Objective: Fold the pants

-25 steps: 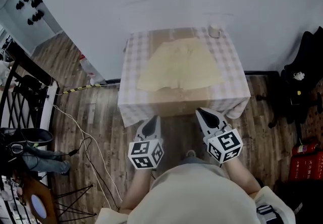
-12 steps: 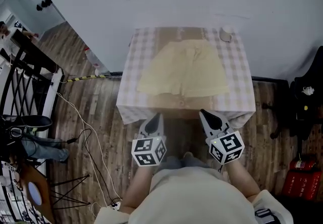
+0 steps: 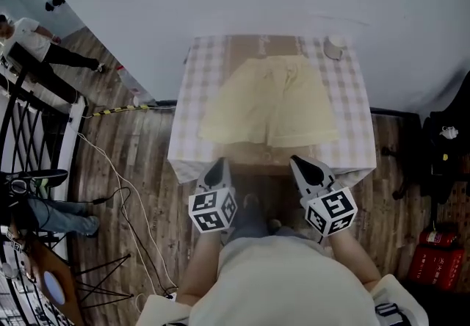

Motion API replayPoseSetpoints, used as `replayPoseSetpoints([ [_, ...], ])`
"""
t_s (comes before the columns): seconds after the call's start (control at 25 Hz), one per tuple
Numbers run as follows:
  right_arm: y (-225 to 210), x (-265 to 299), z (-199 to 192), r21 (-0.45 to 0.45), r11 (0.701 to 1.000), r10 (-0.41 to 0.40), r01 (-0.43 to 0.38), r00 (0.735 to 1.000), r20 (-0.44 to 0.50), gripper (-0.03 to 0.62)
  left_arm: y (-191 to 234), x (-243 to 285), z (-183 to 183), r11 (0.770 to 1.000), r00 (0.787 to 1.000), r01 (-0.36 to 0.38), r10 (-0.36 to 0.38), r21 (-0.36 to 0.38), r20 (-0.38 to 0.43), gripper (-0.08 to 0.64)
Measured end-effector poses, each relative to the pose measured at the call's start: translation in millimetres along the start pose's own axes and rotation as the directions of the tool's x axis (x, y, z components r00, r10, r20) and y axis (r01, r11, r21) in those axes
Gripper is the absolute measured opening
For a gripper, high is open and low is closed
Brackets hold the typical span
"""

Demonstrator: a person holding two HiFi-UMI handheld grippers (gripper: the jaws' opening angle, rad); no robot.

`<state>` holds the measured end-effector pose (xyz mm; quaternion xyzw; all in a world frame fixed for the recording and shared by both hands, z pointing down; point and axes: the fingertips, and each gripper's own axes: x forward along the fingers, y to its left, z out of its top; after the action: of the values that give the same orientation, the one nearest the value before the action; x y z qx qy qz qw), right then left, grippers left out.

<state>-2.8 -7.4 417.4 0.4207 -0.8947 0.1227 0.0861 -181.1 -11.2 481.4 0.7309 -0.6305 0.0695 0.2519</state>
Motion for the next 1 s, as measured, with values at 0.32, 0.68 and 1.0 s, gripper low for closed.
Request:
replayPoseSetpoints([
  [0.32, -1.6, 60.3, 22.1, -0.020, 1.000, 0.014, -0.014, 1.000, 0.000, 0.002, 49.4, 43.4, 7.1, 0.999, 0.999, -0.028, 0.027, -0.018, -0.027, 0.015],
  [0.68, 7.3, 105.0, 26.9, -0.051, 0.998, 0.031, -0.033, 0.999, -0.034, 0.002, 104.4, 84.3, -11.4, 0.997, 0.990, -0.066, 0.061, -0.040, -0.126, 0.015],
  [1.0, 17.9, 132.9, 18.2, -0.032, 0.999, 0.031, -0.033, 0.998, -0.061, 0.002, 138.8, 112.2, -28.8, 0.998, 0.976, -0.038, 0.027, -0.047, -0.217, 0.018],
])
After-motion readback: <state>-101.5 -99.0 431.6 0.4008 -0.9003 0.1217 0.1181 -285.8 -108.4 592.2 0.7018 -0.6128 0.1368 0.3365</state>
